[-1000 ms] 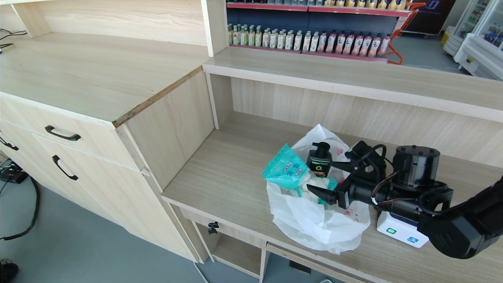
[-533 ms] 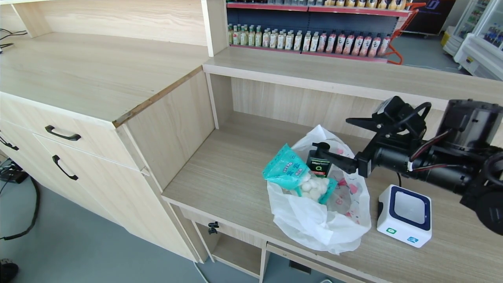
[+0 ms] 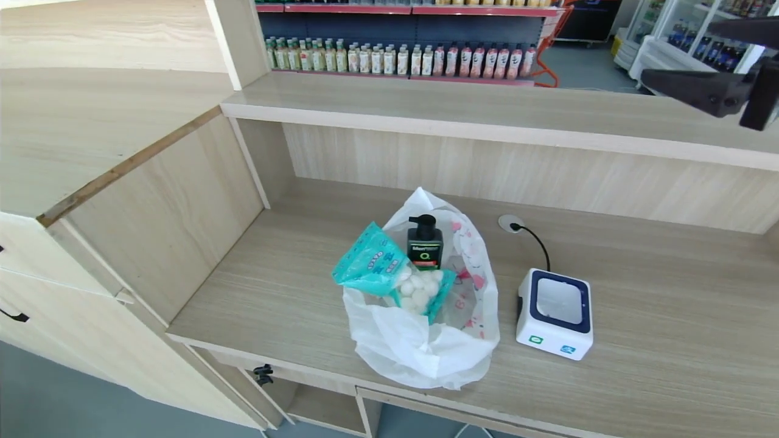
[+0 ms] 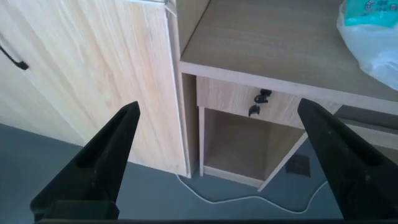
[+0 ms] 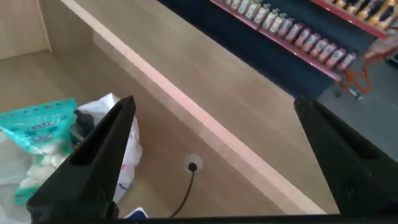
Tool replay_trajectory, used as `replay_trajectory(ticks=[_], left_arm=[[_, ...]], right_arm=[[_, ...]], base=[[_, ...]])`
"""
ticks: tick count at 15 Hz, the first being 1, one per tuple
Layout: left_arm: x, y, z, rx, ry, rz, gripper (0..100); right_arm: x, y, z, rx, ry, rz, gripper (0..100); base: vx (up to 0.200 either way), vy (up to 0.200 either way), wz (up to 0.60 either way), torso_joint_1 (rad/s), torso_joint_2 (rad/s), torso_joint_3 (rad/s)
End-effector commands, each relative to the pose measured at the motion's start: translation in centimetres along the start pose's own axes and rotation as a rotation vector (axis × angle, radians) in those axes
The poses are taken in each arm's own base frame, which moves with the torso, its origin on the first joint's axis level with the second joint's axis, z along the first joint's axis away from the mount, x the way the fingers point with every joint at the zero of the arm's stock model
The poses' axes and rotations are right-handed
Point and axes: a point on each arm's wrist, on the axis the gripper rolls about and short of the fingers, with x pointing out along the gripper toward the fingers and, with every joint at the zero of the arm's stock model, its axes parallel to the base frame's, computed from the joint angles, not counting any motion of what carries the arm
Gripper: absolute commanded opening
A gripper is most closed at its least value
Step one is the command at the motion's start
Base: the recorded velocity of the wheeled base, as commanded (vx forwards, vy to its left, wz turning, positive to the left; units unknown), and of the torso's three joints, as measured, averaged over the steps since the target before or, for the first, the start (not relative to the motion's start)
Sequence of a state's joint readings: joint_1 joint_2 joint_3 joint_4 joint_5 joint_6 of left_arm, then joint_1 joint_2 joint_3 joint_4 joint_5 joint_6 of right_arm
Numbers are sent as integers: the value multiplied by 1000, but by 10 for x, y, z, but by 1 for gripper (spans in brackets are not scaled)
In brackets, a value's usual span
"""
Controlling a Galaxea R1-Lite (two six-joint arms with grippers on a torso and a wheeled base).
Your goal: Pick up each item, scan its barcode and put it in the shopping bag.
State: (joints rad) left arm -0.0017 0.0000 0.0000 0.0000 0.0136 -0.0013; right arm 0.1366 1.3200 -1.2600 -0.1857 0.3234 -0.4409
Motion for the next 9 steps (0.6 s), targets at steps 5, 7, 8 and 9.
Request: replay_trajectory(ticks=[5,7,8,9], left_arm=[[0,0,0,0,2,0,100],[0,0,0,0,2,0,100],[0,0,0,0,2,0,100],[0,0,0,0,2,0,100]], right_arm=[[-113,11,-12,238,389,-468,100],[-140,40,-45,284,474,-483,100],[-155,60,-66,303,473,-488,100],[-167,76,-84,301,457,-496,100]], base=[[0,0,-240,-9,6,10],[0,0,0,0,0,0],[0,0,0,0,0,0],[0,0,0,0,0,0]])
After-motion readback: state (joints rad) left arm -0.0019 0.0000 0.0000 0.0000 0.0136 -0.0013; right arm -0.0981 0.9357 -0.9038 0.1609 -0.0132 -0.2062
